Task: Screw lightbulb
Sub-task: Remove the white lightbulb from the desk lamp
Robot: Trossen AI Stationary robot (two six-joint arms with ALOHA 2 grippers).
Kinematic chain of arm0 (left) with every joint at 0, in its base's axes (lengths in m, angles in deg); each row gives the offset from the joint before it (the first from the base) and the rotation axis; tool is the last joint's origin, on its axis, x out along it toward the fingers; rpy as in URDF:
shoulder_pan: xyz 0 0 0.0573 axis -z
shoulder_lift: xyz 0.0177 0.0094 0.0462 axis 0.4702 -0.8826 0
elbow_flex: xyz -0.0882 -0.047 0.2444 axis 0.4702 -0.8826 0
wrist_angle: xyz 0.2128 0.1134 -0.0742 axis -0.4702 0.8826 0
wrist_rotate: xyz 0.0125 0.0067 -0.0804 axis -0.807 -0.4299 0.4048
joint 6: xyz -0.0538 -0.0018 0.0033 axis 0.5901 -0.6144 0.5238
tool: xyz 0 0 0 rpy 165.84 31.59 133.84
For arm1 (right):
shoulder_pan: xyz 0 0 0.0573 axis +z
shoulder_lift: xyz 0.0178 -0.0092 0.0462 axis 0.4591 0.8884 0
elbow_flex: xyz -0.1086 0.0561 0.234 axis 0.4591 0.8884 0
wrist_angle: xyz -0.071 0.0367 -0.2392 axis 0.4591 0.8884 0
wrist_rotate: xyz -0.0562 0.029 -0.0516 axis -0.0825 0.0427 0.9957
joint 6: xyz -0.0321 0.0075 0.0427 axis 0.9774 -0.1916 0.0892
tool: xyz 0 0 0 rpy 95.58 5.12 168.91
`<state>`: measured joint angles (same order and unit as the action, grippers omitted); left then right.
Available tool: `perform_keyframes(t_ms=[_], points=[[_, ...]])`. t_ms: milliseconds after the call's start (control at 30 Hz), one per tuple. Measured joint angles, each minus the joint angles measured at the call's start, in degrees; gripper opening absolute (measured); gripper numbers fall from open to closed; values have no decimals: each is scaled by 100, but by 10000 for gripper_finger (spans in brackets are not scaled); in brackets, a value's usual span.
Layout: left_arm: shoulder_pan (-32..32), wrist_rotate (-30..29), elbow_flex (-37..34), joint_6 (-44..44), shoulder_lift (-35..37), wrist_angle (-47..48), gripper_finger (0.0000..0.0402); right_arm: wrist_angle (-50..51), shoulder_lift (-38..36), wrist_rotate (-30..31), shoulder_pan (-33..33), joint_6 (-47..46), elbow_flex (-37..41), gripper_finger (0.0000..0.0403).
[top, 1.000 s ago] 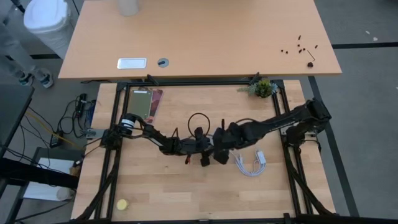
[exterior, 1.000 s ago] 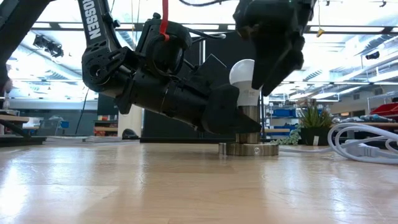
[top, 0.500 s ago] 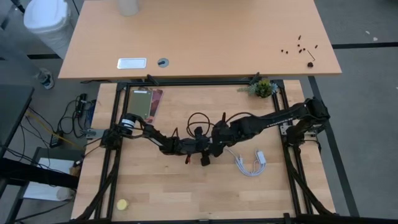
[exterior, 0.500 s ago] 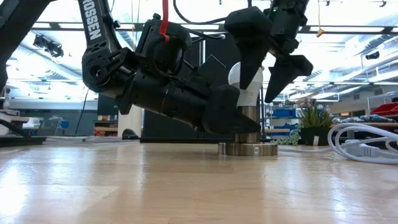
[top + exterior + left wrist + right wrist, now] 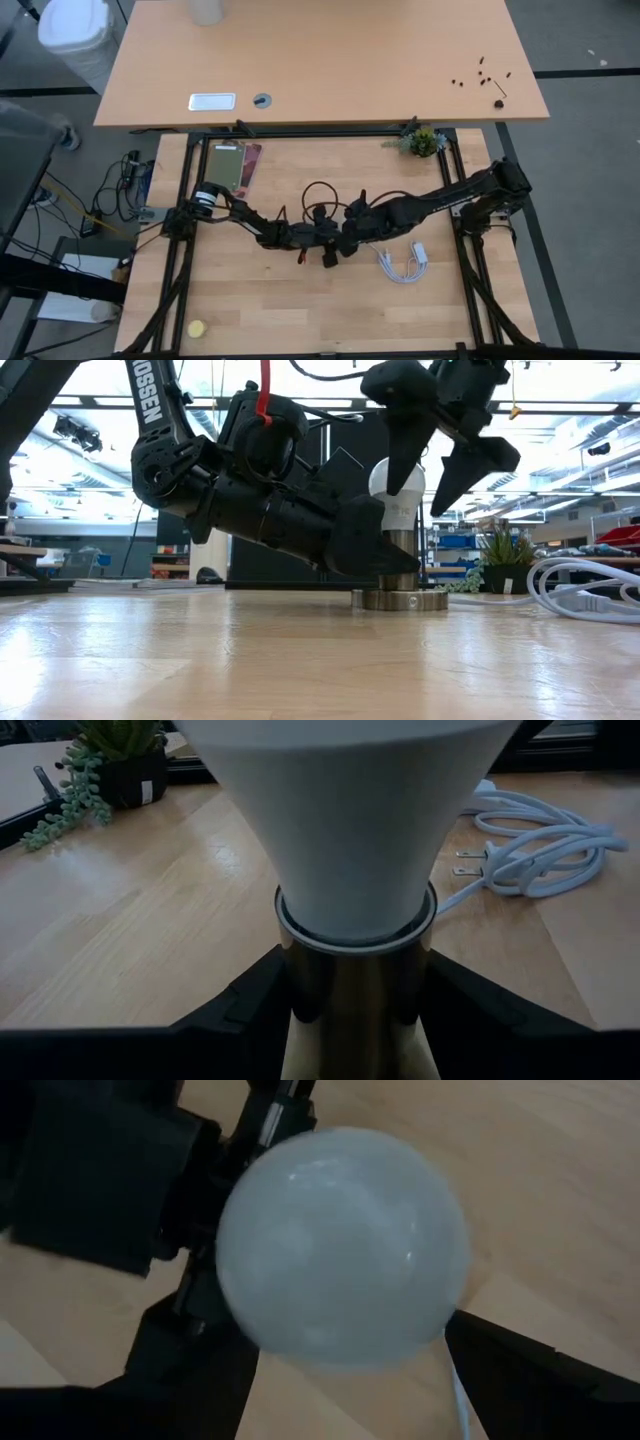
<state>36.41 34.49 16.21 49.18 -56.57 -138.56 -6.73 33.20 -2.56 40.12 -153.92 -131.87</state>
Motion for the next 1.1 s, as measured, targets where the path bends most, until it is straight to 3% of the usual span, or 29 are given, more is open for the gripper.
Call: perform_keyframes(t_ms=[567,1100], points=[[0,-8,0,2,2,9,189,2622,-1,-726,-368,975,-2389,324],[0,-20,-2,20,2,-18,189,2684,759,-619,-422,1024,-2458,325]])
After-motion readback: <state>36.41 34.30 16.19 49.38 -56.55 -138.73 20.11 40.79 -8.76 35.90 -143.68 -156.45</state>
